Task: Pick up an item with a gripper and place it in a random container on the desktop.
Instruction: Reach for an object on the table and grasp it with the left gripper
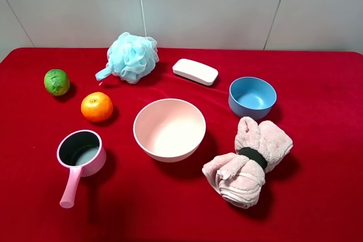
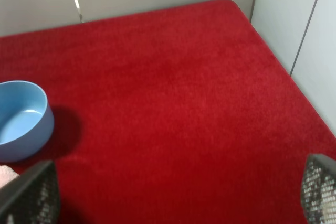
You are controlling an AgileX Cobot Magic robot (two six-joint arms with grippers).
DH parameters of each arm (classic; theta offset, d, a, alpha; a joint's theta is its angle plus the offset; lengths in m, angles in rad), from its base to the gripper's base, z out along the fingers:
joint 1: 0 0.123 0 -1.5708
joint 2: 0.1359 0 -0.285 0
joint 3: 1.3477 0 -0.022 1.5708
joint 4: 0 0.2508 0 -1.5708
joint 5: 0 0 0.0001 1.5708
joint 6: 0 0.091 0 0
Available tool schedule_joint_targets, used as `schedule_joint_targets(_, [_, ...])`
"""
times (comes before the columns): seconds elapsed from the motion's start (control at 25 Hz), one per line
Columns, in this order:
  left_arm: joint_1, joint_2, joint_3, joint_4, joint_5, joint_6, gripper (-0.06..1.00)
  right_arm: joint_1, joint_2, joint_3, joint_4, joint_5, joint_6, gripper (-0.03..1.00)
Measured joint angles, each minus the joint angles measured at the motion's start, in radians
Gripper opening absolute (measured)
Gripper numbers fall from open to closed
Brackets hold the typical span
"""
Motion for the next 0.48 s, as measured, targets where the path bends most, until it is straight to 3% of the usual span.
schedule_joint_targets(0.48, [-0.069,0.171,0.0,0.001,-0.071,0.009,0.96,0.0,0.0,0.0,0.0,0.0,0.0,0.69])
